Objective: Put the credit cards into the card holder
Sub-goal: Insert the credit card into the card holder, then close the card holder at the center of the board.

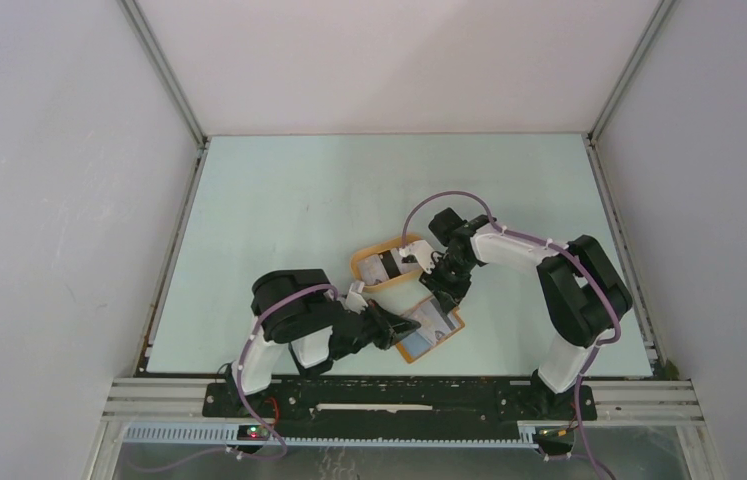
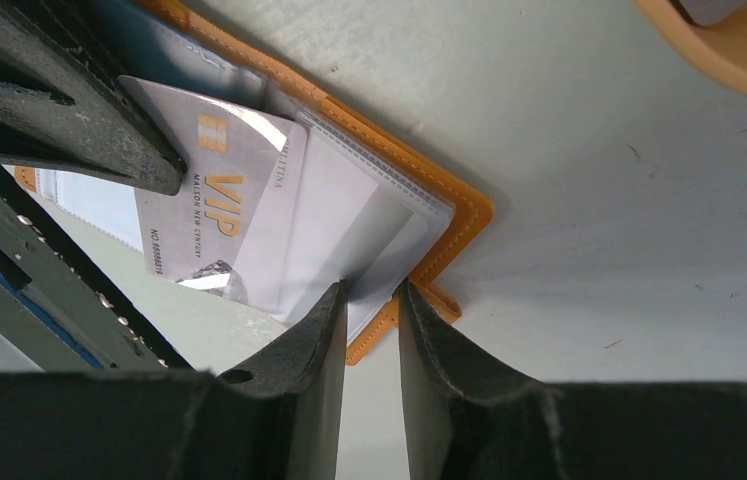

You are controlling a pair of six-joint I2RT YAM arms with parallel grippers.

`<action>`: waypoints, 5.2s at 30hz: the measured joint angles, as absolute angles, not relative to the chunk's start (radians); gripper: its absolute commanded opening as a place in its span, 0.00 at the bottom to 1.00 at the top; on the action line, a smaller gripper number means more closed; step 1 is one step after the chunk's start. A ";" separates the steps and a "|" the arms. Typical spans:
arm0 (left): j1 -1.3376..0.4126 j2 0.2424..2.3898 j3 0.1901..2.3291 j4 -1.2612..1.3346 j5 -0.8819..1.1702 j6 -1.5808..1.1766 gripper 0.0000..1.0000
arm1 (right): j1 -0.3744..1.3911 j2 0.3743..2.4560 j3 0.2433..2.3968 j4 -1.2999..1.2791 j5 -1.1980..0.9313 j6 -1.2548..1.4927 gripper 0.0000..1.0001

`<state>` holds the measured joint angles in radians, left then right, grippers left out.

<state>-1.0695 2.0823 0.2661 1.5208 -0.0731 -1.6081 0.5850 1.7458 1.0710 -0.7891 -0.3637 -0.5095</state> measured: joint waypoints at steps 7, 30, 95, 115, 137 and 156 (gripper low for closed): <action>-1.070 2.083 0.266 1.521 -0.073 -1.604 0.01 | 0.589 1.765 1.090 -0.808 -0.364 -0.509 0.31; -1.073 2.099 0.266 1.527 -0.075 -1.590 0.21 | 0.627 1.779 1.111 -0.826 -0.393 -0.507 0.34; -1.069 2.112 0.276 1.533 -0.073 -1.638 0.33 | 1.072 1.343 0.597 -0.265 -0.138 -1.088 0.00; -1.055 2.067 0.260 1.526 -0.035 -1.623 0.40 | 0.867 1.135 0.662 -0.519 -0.354 -1.102 0.16; -1.135 1.747 0.036 1.497 -0.028 -1.354 0.43 | 0.493 1.053 0.908 -0.799 -0.744 -0.867 0.49; -1.259 0.888 0.209 0.554 -0.220 -0.735 0.69 | 0.282 1.195 0.916 -0.788 -0.909 -0.595 0.91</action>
